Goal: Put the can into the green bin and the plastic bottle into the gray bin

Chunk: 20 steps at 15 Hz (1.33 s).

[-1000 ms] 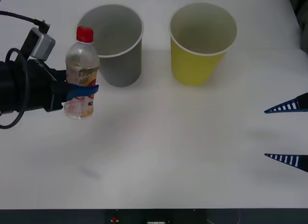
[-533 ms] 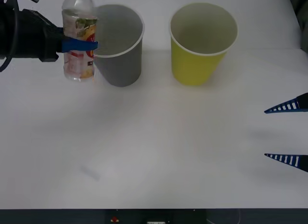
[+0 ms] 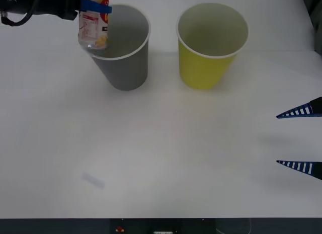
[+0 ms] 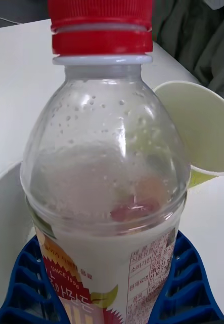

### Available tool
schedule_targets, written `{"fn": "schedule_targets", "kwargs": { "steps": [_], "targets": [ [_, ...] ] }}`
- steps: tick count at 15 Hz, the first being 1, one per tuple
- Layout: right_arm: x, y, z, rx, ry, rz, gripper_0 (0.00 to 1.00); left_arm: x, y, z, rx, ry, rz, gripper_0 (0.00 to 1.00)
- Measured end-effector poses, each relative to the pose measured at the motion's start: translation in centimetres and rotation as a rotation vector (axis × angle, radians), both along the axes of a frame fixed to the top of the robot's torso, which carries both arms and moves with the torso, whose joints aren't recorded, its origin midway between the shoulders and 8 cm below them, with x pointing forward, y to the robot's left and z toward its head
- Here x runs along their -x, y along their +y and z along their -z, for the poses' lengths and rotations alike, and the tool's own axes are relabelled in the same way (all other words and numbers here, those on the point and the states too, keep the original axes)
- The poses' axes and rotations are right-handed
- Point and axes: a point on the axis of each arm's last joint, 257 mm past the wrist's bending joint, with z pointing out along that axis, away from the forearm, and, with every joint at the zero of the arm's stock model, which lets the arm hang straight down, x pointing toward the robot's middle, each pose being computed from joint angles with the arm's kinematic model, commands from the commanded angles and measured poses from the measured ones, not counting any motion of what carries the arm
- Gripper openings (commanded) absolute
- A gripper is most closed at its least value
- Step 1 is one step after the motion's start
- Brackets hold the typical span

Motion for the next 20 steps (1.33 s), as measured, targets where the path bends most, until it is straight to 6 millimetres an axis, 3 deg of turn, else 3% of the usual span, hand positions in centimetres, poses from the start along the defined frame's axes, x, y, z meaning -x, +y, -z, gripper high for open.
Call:
{"fn": "schedule_targets", "kwargs": {
  "steps": [4,7,8,9,10,17,20],
  "targets": [
    [0.0,0.0,0.0,0.000,0.000,0.000,1.00,-3.1,-0.4,0.0,-0.006,0.018,-0.036,0.00],
    [0.0,0.0,0.0,0.000,0.000,0.000,1.00,-3.7,-0.4,0.4,-0.026,0.008,-0.046,0.00],
    [0.0,0.0,0.0,0.000,0.000,0.000,1.00,-3.7,-0.4,0.4,-0.027,0.008,-0.046,0.10],
    [0.0,0.0,0.0,0.000,0.000,0.000,1.00,-3.8,-0.3,0.4,-0.028,0.007,-0.047,0.69],
    [0.0,0.0,0.0,0.000,0.000,0.000,1.00,-3.8,-0.3,0.4,-0.030,0.006,-0.047,1.00],
    [0.0,0.0,0.0,0.000,0.000,0.000,1.00,-3.7,-0.3,0.4,-0.071,-0.031,-0.017,1.00],
    [0.0,0.0,0.0,0.000,0.000,0.000,1.00,-2.2,0.1,0.3,-0.071,-0.025,0.048,1.00]
  ]
}}
